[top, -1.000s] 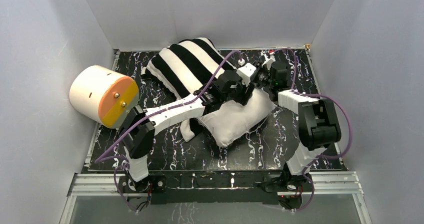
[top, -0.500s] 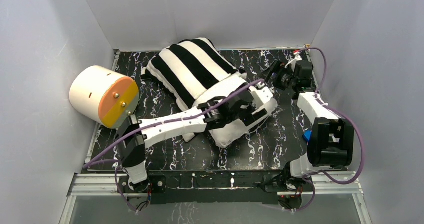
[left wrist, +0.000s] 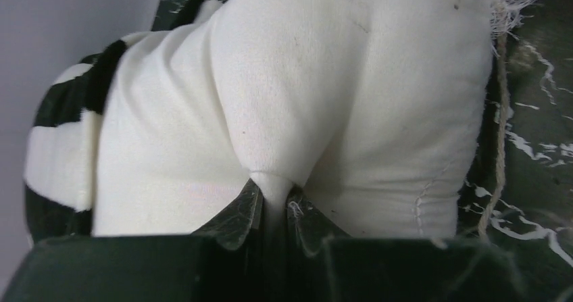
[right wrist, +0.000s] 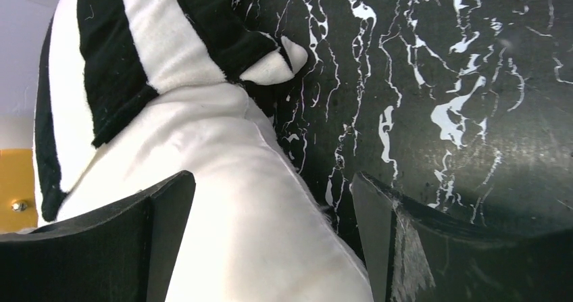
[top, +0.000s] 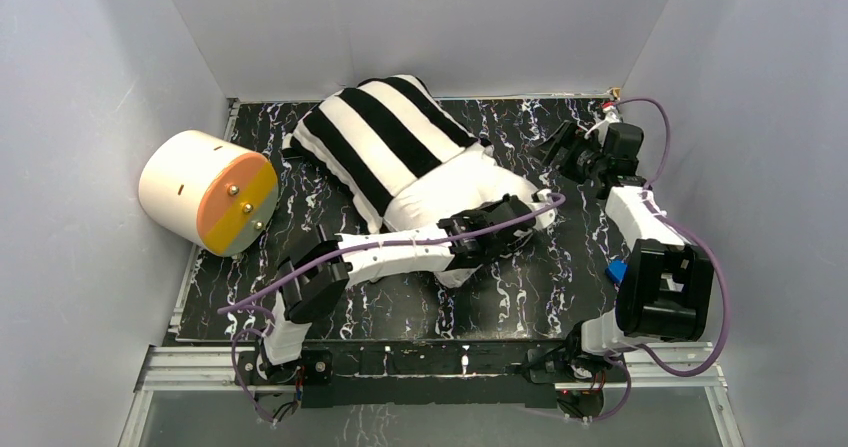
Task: Put the pillow into the pillowcase
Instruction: Stuff the pillow into the pillowcase.
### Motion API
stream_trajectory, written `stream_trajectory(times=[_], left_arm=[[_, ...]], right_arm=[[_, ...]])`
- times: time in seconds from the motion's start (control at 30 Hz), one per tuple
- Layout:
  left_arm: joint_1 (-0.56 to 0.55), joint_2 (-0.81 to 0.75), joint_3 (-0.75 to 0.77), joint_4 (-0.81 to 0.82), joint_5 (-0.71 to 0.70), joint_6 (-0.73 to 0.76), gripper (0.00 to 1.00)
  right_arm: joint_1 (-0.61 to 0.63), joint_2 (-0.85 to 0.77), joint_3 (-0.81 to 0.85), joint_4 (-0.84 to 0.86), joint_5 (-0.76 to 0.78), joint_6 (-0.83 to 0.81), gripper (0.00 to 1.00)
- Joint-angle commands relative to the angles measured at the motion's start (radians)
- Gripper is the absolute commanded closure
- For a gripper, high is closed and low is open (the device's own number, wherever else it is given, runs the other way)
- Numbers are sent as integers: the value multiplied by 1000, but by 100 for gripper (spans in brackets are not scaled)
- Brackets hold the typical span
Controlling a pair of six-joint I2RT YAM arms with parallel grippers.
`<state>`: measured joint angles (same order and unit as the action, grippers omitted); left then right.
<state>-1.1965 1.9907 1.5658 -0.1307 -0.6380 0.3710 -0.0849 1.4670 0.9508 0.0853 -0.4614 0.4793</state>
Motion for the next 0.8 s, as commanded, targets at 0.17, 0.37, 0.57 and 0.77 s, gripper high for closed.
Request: stream_trajectory(times=[0.17, 0.37, 0.57, 0.77], left_arm=[[71, -144, 191, 15, -281, 173, 100], [134, -195, 297, 97, -315, 263, 100], [168, -211, 368, 160, -306, 307, 100], [170, -224, 402, 169, -295, 300, 100]], right_arm=[[-164, -48, 19, 24, -123, 19, 9], [-208, -25, -23, 119, -206, 79, 15], [-199, 36, -94, 310, -301, 177, 28], [-93, 189, -111, 601, -344, 272, 32]])
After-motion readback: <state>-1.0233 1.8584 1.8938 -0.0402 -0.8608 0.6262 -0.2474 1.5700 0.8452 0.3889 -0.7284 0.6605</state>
